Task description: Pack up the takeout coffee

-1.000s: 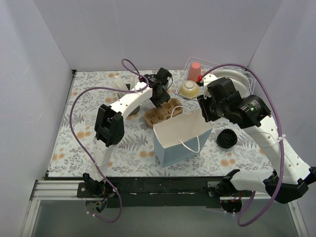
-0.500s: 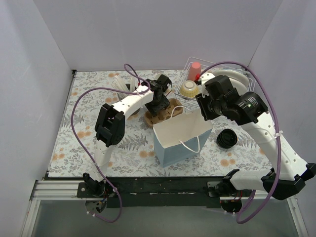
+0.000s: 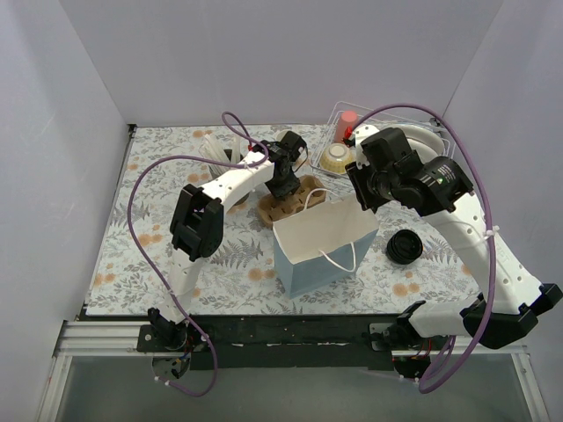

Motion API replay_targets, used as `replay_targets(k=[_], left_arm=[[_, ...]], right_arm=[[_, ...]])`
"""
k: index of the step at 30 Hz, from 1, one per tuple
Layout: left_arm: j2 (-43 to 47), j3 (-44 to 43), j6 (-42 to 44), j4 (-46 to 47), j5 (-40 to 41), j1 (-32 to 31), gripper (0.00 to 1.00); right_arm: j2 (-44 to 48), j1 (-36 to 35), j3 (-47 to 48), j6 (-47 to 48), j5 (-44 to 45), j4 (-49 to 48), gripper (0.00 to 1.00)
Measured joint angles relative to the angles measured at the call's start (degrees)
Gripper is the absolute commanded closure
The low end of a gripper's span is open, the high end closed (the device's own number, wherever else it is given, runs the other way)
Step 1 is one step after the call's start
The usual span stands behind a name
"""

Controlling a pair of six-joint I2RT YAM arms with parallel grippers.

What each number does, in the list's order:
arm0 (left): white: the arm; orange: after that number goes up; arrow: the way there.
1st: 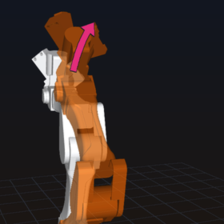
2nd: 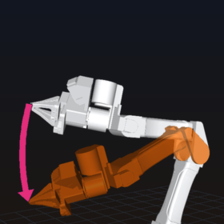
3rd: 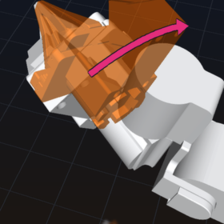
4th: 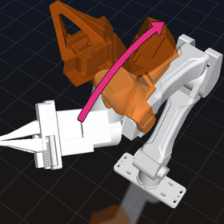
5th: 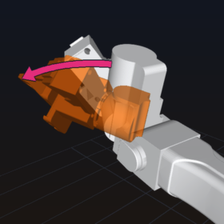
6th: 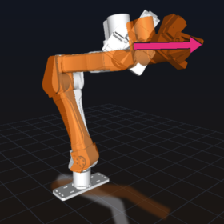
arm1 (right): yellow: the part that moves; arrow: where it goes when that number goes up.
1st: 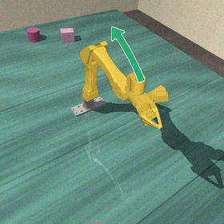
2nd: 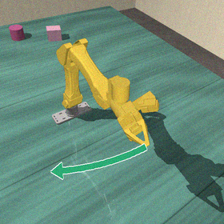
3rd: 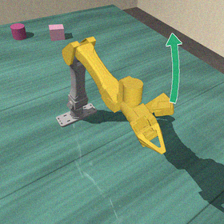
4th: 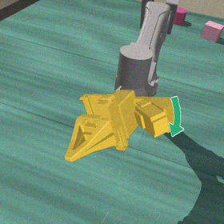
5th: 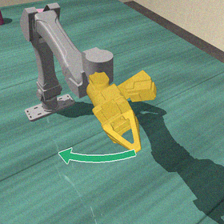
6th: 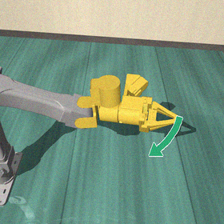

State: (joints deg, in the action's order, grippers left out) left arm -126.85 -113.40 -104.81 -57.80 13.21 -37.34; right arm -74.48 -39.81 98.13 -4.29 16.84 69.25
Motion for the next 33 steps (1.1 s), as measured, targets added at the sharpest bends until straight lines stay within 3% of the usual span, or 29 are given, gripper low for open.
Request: replay_targets(k=[15, 24, 33], left_arm=[[-0.02, -0.07, 1.11, 0.02, 0.57, -0.02, 0.79], [-0.22, -4.31, 5.31, -1.27, 4.81, -0.31, 0.81], [-0.13, -4.39, 6.93, -1.29, 3.98, -0.33, 0.8]], right_arm=[[-0.04, 0.0, 0.02, 0.02, 0.0, 0.13, 0.59], [-1.03, 0.0, 1.86, 0.02, -0.02, 0.98, 0.59], [-1.6, 0.0, 2.36, 0.0, -0.07, 1.22, 0.59]])
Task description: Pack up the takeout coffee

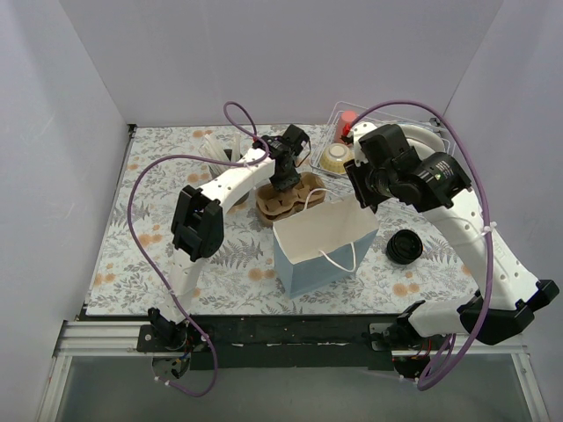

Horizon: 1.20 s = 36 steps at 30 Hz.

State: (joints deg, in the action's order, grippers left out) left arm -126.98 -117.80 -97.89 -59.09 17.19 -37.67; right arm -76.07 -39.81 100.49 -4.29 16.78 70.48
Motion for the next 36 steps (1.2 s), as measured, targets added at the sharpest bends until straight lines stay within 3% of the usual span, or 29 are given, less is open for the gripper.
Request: replay_targets(k=[10, 13, 25, 36], left_arm=[[4.66, -1.97, 0.74, 0.07, -2.64, 0.04, 0.8], [6.64, -3.21, 0.94, -0.04, -2.82, 0.04, 0.69], [7.02, 2.25, -0.55, -0.74, -1.4, 0.04, 0.47], [4.15, 3.87, -1.6, 1.88, -2.01, -0.11, 0.44]], right_arm=[[1.03, 0.0, -0.94, -0.87, -0.85, -1.44, 0.59], [2.69, 0.0, -2.51, -1.55, -1.18, -2.12, 0.59], [5.92, 0.0, -4.28, -1.68, -1.46, -1.84, 0.59], [-1.01, 0.0, 1.9, -0.87, -1.4, 0.22, 0.59]])
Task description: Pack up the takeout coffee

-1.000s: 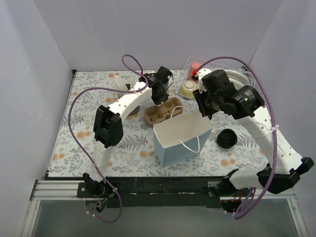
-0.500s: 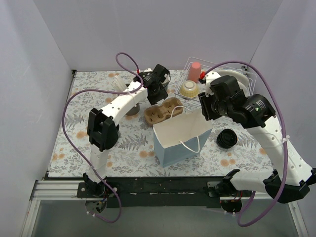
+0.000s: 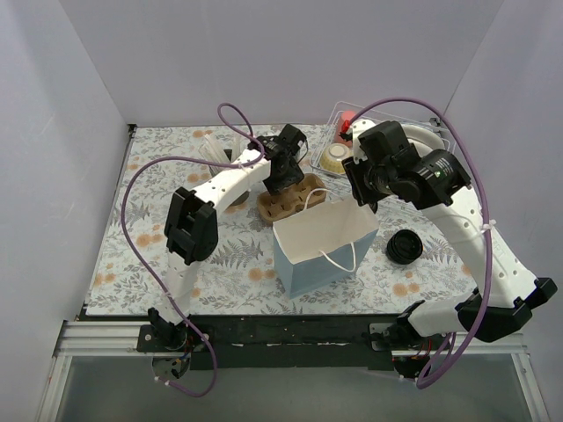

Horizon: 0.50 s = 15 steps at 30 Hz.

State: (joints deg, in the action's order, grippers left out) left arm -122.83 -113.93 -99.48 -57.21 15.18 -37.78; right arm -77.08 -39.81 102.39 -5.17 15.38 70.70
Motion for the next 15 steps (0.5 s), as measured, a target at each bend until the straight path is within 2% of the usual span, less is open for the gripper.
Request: replay_targets(k=[9, 15], left_arm=[[-2.36, 2.93, -1.33, 1.22, -1.18, -0.35, 0.43], [-2.6, 3.58, -2.25, 2.49, -1.79, -0.48, 0.51]], right_arm=[[-0.17, 0.0, 0.48, -0.02, -0.13, 0.0, 0.59], [-0.17, 0.0, 0.48, -0.02, -0.13, 0.02, 0.59]])
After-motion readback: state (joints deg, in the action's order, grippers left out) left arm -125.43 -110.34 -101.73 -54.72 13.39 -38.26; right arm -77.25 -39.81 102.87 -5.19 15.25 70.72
